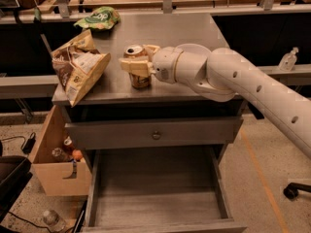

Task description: Move orange can near green rice chip bag

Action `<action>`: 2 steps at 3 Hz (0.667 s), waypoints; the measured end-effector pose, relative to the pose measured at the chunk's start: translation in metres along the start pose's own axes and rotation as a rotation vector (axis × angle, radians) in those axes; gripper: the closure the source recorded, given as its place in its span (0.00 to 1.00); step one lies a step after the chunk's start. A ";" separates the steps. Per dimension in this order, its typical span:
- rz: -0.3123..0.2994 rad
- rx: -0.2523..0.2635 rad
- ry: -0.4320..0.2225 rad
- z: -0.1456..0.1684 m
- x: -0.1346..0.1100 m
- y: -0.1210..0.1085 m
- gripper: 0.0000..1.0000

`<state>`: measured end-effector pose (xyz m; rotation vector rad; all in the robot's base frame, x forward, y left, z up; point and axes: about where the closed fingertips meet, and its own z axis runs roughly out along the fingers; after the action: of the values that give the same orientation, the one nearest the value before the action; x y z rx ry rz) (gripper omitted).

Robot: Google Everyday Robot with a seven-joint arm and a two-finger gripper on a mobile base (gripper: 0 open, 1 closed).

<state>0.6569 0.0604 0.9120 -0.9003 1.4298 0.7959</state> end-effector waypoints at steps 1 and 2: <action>0.003 0.008 -0.011 0.010 -0.021 -0.012 1.00; 0.023 0.074 -0.036 0.017 -0.069 -0.059 1.00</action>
Offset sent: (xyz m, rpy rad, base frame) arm 0.1282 -0.0456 0.1398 0.0932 0.0015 -0.1996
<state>0.7161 0.0532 0.9826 -0.8100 1.4312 0.7679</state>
